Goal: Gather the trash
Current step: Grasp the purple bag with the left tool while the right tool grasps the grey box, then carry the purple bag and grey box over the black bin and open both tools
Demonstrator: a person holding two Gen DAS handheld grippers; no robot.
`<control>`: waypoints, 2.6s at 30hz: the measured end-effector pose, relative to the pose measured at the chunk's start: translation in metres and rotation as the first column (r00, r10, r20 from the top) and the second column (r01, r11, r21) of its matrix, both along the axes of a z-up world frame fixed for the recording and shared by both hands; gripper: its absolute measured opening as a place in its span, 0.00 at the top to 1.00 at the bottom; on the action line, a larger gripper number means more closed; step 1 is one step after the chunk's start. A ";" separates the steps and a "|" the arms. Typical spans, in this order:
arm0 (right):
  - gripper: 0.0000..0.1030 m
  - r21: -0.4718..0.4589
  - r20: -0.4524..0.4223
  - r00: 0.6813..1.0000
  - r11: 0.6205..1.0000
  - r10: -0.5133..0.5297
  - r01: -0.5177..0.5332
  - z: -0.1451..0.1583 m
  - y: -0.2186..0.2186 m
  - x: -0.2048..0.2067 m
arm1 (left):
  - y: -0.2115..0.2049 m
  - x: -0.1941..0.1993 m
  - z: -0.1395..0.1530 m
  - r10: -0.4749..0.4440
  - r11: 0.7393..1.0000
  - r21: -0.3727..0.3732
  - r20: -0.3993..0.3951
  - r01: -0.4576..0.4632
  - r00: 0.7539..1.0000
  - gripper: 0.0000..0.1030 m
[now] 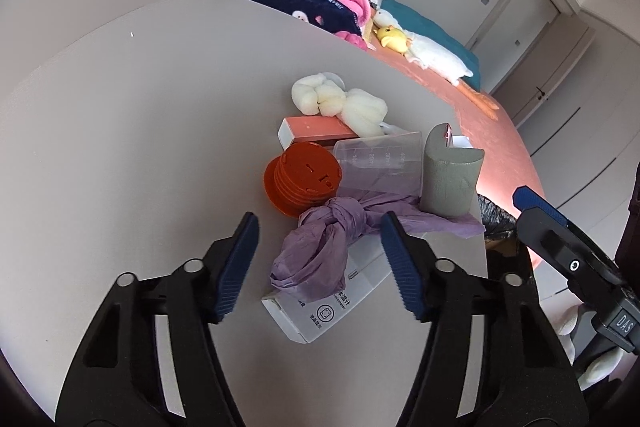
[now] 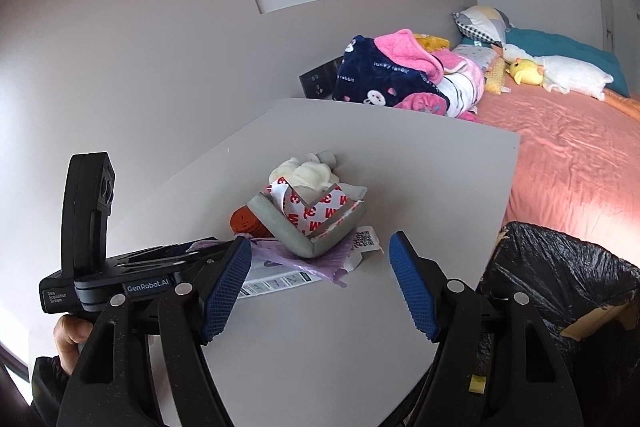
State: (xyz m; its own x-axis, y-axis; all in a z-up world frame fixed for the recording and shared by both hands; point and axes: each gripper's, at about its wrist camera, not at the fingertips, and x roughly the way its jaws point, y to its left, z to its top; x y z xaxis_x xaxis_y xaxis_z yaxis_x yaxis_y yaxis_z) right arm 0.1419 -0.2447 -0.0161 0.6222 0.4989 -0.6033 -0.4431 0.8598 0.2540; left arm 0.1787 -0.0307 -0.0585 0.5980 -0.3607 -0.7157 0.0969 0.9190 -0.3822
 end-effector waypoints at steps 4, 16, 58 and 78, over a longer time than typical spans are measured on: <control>0.30 -0.037 0.009 1.000 0.999 0.024 -0.024 -0.002 0.014 0.009 | -0.002 -0.001 -0.003 -0.007 1.000 0.005 0.001 0.007 1.000 0.49; 0.65 -0.136 0.025 0.997 0.988 0.079 -0.075 -0.012 0.043 0.024 | -0.001 -0.002 -0.003 0.008 1.000 0.006 0.024 -0.008 1.000 0.54; 0.87 0.047 0.134 0.987 0.995 -0.093 0.087 0.058 -0.036 -0.032 | -0.005 -0.046 0.084 0.007 0.994 -0.110 0.299 0.027 0.954 0.77; 0.87 0.096 0.158 0.968 0.978 -0.197 0.183 0.070 -0.109 -0.070 | -0.060 -0.062 0.102 -0.102 0.991 -0.049 0.348 0.127 0.932 0.77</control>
